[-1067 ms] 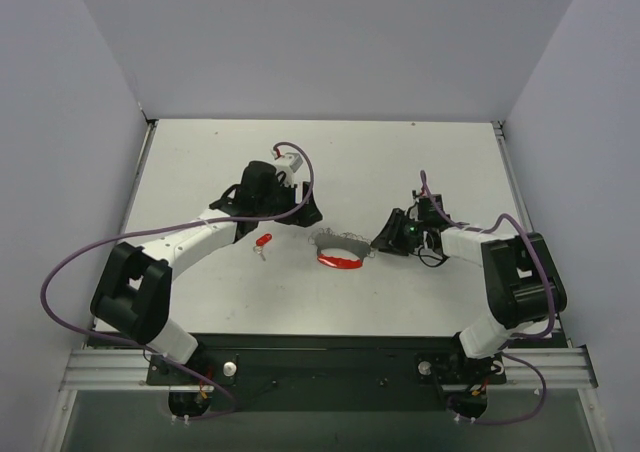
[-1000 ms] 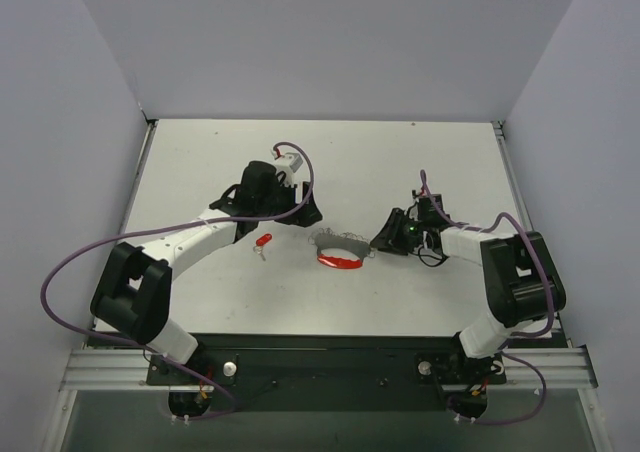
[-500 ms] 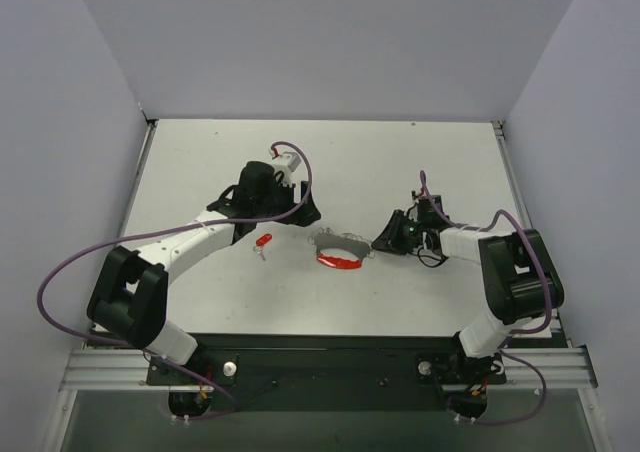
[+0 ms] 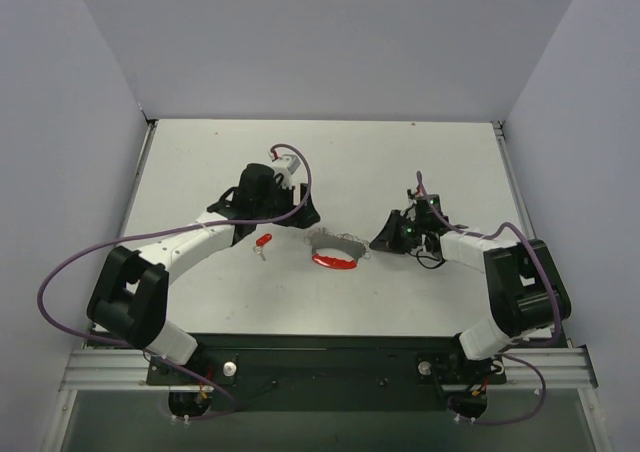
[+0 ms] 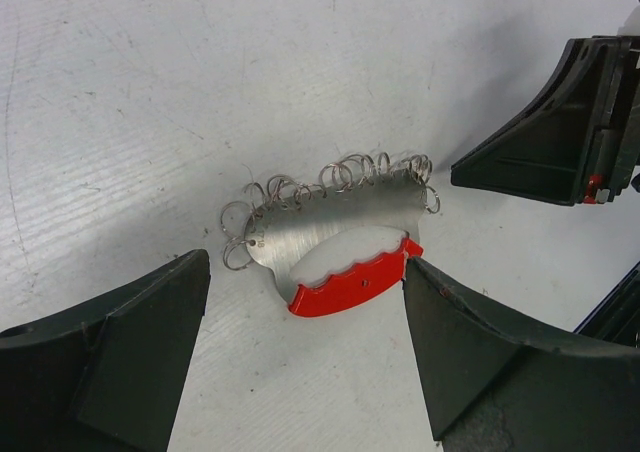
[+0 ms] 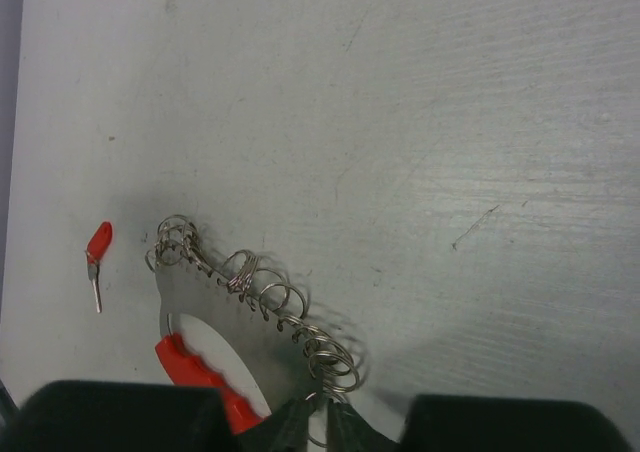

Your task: Put the keys on the keyring

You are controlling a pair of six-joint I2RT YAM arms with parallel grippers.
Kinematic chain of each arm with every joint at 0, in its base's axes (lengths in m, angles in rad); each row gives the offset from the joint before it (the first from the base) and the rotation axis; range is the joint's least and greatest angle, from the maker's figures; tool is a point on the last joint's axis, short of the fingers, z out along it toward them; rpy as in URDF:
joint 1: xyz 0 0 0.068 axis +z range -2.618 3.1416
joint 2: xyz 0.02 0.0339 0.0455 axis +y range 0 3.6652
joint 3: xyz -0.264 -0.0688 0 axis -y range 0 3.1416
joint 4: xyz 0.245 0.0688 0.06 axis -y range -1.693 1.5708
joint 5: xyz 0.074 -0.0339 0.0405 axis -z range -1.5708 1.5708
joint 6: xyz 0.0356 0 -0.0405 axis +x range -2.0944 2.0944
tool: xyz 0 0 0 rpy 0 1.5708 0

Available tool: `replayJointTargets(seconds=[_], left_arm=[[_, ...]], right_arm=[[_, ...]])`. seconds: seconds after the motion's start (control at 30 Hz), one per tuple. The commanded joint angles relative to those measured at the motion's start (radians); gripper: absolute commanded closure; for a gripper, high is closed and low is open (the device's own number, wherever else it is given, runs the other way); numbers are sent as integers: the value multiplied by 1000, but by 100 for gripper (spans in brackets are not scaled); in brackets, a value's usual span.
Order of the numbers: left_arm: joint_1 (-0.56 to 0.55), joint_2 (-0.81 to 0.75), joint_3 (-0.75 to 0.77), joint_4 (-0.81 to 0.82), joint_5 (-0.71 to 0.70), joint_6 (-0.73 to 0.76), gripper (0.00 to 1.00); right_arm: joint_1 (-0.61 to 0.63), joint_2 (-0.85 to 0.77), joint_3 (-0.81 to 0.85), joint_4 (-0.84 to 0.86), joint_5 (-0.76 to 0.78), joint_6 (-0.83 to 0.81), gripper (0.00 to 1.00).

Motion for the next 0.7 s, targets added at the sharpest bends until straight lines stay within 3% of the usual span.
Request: replayJointTargets(seconds=[0.0,0.07,0.17,0.5,0.67], left_arm=[[1,-30,-13,46,10,-17,12],[1,-31,-15,47,11,-18,12],[1,-33,-21,49,10,-20,12],[1,-36,-26,50,7,-20,12],[1,-33,-24,52,8,-21,12]], right_arm=[[4,-32,4,-40,42,-36,72],[6,-22,10,-37,65,-34,51],[6,6,23,-28,76,-36,43],[21,95,49,11,36,-33,46],[32,136,56,15,19,-26,56]])
